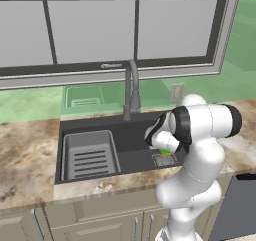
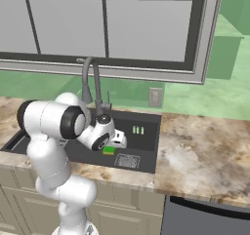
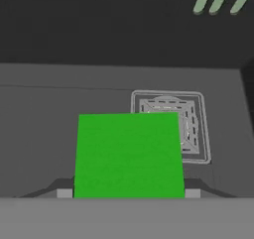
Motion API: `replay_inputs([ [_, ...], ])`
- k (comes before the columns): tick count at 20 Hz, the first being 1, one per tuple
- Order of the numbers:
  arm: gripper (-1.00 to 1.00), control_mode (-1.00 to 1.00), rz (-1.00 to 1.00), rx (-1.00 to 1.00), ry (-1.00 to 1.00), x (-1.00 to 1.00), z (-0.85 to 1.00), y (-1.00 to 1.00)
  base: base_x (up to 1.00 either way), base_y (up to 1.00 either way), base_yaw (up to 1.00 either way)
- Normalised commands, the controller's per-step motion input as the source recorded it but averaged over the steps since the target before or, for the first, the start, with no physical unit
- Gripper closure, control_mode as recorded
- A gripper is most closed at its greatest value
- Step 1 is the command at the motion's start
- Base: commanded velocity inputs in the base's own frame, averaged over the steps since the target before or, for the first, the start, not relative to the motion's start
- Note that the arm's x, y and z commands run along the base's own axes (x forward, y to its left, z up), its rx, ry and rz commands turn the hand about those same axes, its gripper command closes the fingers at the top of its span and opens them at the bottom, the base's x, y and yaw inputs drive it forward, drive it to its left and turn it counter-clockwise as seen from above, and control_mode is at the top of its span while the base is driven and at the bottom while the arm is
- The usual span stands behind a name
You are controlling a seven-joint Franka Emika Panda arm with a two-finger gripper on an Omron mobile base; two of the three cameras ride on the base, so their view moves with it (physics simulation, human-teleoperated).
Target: Pick up the sponge and sponge from the sink, and place them back in the cabinet, and close the cabinet doors.
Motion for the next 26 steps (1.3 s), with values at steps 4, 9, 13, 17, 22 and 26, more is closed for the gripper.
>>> replay_inputs([
  [4,1.0,-1.0,0.0,0.0,0.0,-0.14,0.6,0.0,0.0,0.0,0.0],
  [9,1.0,-1.0,0.0,0.0,0.0,-0.15,0.61,0.0,0.0,0.0,0.0],
  [13,1.0,-1.0,0.0,0.0,0.0,-0.2,0.62,-0.03,0.0,0.0,0.0],
  [17,1.0,-1.0,0.0,0.0,0.0,-0.26,0.61,-0.03,0.0,0.0,0.0],
  [22,1.0,-1.0,0.0,0.0,0.0,-0.25,0.61,-0.01,0.0,0.0,0.0],
  [26,1.0,-1.0,0.0,0.0,0.0,-0.16,0.56,0.0,0.0,0.0,0.0],
])
